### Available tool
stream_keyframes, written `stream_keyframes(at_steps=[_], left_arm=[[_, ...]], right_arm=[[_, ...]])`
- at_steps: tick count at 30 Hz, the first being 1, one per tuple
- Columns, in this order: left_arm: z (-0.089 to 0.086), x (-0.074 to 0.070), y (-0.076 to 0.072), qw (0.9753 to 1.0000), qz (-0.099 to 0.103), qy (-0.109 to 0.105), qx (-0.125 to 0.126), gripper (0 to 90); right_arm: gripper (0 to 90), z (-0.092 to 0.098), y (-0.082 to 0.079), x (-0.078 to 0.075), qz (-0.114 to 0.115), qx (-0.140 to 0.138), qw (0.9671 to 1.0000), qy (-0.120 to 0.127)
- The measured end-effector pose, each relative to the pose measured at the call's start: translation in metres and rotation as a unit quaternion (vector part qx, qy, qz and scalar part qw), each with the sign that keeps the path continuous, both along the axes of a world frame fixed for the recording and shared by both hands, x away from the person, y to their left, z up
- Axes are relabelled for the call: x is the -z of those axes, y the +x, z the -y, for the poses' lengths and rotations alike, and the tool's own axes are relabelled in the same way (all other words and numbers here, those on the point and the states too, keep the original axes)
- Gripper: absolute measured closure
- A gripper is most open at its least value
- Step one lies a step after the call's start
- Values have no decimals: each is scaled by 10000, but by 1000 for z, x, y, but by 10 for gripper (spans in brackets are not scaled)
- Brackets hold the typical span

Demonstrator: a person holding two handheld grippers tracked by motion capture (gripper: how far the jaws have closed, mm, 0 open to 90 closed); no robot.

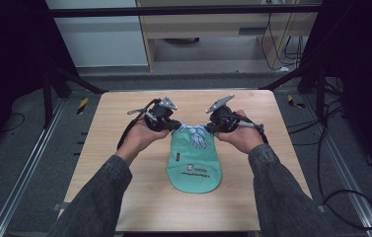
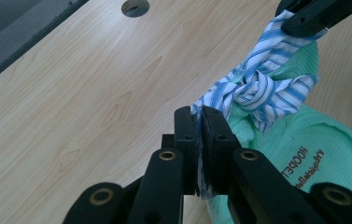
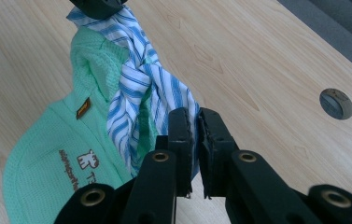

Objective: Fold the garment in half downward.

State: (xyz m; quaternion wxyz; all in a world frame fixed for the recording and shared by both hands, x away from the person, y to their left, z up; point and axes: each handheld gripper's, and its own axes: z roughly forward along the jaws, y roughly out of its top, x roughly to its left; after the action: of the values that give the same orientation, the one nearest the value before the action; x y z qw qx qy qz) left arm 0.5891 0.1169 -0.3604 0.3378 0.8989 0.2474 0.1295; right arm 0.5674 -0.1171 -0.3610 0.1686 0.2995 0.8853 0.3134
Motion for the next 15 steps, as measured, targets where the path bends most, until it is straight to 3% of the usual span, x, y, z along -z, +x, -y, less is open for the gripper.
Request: stream_keyframes(at_steps=[15], left_arm=[[4,-1,2,10000,50,26,17,858]], right_arm=[[842,2,3,-1,59,35,10000,-49]])
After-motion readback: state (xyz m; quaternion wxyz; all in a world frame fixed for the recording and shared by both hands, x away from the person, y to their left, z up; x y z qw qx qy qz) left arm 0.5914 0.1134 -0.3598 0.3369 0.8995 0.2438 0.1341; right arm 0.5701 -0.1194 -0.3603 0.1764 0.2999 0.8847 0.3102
